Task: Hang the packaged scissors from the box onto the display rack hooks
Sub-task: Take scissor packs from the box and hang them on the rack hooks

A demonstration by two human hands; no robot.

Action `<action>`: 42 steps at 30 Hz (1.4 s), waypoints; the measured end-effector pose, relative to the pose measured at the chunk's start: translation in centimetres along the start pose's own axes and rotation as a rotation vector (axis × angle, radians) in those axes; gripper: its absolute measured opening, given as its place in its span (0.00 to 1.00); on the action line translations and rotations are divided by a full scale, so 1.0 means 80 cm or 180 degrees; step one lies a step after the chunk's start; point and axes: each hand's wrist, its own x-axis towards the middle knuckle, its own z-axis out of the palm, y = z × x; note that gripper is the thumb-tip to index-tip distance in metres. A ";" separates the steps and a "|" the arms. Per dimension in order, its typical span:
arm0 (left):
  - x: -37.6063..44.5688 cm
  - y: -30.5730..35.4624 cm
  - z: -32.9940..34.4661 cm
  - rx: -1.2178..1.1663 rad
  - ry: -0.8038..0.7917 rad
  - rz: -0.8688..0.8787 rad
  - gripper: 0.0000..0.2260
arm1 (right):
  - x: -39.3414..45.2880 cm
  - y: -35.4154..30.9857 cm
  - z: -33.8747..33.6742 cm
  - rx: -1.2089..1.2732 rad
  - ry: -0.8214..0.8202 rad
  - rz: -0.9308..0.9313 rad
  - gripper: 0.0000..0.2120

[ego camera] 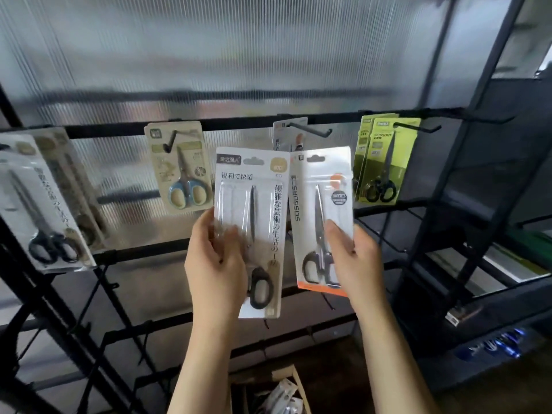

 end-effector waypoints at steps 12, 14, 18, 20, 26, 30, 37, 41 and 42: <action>-0.004 0.002 0.024 -0.0087 0.0191 -0.0231 0.10 | 0.053 -0.013 -0.011 0.0443 0.0015 -0.0099 0.19; -0.002 -0.003 0.027 -0.0046 0.0214 -0.0211 0.10 | 0.055 -0.013 -0.011 0.0348 0.0008 -0.0148 0.20; 0.000 -0.005 0.031 -0.0058 0.0220 -0.0245 0.07 | 0.061 -0.007 -0.009 0.0237 -0.0060 -0.0192 0.20; -0.001 -0.002 0.033 -0.0074 0.0226 -0.0211 0.09 | 0.064 0.000 -0.007 0.0210 -0.0099 -0.0131 0.20; 0.007 -0.007 0.029 -0.0021 0.0312 -0.0221 0.06 | 0.084 0.010 0.018 0.0348 -0.0075 -0.0020 0.17; 0.013 -0.007 0.014 -0.0136 0.0315 -0.0148 0.07 | 0.106 0.027 0.045 0.0416 -0.0298 0.0125 0.06; 0.017 -0.009 -0.018 -0.0071 0.0459 -0.0060 0.06 | 0.141 0.029 0.078 0.0556 -0.0743 0.0586 0.10; 0.016 -0.015 -0.035 -0.0070 0.0519 -0.0100 0.03 | 0.153 0.029 0.088 0.0446 -0.0918 0.0717 0.14; 0.016 -0.015 -0.038 -0.0093 0.0525 -0.0127 0.04 | 0.155 0.028 0.089 0.0424 -0.0947 0.0737 0.16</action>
